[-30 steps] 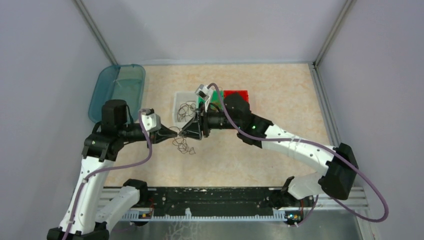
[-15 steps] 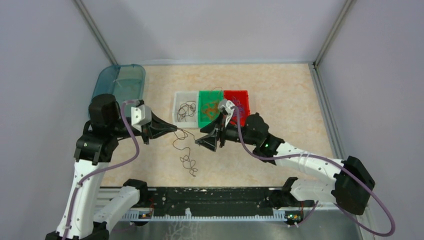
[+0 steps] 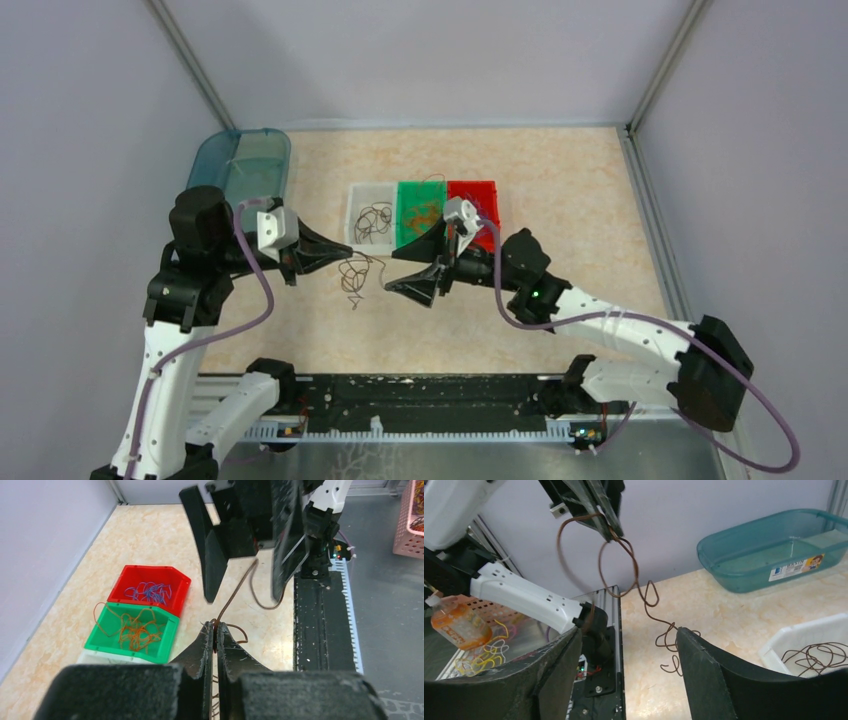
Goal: Untangle the cables
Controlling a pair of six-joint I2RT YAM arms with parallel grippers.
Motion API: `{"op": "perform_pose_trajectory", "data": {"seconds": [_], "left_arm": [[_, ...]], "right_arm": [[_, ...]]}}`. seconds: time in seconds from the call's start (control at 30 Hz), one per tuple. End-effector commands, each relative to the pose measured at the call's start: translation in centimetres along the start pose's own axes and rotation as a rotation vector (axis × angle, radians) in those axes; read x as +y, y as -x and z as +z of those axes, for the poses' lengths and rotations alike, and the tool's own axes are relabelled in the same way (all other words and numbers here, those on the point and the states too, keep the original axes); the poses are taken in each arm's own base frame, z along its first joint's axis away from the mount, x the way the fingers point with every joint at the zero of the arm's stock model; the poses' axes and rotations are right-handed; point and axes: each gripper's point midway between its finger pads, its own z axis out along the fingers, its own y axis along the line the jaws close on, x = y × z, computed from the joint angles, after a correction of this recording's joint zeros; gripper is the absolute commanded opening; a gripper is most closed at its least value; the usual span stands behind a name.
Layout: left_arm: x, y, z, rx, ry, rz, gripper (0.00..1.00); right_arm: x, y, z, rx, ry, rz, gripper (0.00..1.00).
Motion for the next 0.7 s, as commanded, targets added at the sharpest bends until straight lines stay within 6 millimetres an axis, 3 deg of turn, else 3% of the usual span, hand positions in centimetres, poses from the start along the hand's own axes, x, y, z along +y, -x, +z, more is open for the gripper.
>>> {"op": "perform_pose_trajectory", "data": {"seconds": [0.0, 0.13, 0.3, 0.5, 0.67], "left_arm": [[0.3, 0.2, -0.3, 0.011, 0.028, 0.085, 0.06], [1.2, -0.3, -0.4, 0.034, 0.068, 0.129, 0.06], [1.6, 0.2, -0.6, 0.031, 0.092, 0.156, 0.06], [1.4, 2.1, -0.5, -0.010, 0.075, 0.140, 0.06], [1.2, 3.6, -0.5, -0.047, 0.062, 0.119, 0.07]], "right_arm": [[2.3, 6.7, -2.2, -0.121, 0.011, -0.081, 0.74], [1.9, 8.8, -5.1, -0.151, -0.085, -0.085, 0.78], [1.0, 9.0, -7.1, -0.174, -0.171, -0.106, 0.80], [1.2, 6.1, -5.0, -0.141, -0.032, -0.081, 0.80], [1.7, 5.6, -1.0, -0.138, 0.083, -0.070, 0.80]]}}
